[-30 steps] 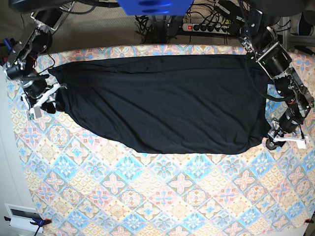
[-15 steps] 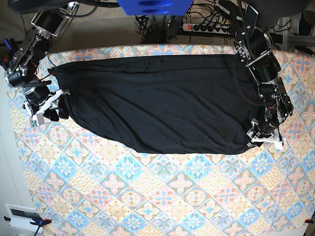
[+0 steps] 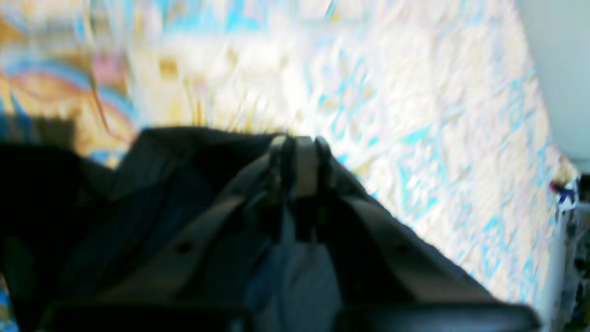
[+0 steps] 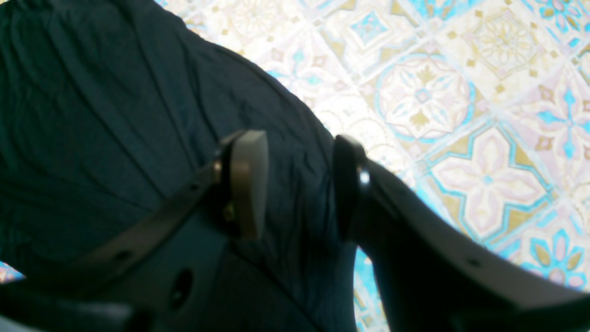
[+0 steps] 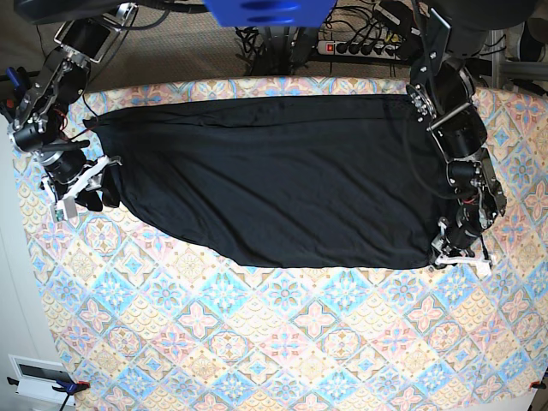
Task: Layout the t-shirt on the table in an organized manner, then fold the t-shirt properly
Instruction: 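Lower the left gripper to the shirt's side edge and grasp it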
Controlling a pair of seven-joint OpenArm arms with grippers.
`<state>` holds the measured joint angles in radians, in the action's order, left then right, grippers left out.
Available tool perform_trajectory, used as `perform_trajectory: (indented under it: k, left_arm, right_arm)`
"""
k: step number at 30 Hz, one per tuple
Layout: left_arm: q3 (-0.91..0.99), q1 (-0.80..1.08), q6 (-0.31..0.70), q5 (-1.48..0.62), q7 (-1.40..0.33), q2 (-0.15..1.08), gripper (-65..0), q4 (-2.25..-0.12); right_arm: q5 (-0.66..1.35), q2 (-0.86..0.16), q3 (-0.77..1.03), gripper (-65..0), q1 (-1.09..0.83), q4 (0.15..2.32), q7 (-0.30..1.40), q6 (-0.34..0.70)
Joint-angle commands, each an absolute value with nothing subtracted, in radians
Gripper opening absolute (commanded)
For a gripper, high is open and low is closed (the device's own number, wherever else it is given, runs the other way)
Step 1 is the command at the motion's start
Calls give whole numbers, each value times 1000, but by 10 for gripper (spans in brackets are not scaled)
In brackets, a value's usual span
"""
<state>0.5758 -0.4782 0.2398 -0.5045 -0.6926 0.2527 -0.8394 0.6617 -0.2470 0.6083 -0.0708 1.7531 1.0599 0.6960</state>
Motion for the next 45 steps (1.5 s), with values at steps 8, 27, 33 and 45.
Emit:
perform_trajectory:
  k: [8, 27, 33, 45]
  left_arm:
    - [576, -539, 252, -522, -674, 300, -642, -862]
    - [576, -483, 252, -522, -760, 302, -342, -855]
    - [576, -483, 252, -521, -759, 255, -292, -854]
    - [576, -487, 252, -521, -716, 236, -457, -860]
  right_arm:
    - [685, -265, 611, -423, -58, 1768, 1038, 698]
    - [685, -265, 610, -423, -58, 1768, 1038, 698]
    - [685, -265, 610, -423, -58, 1768, 1040, 698]
    - [685, -265, 610, -423, -59, 1771, 1040, 698]
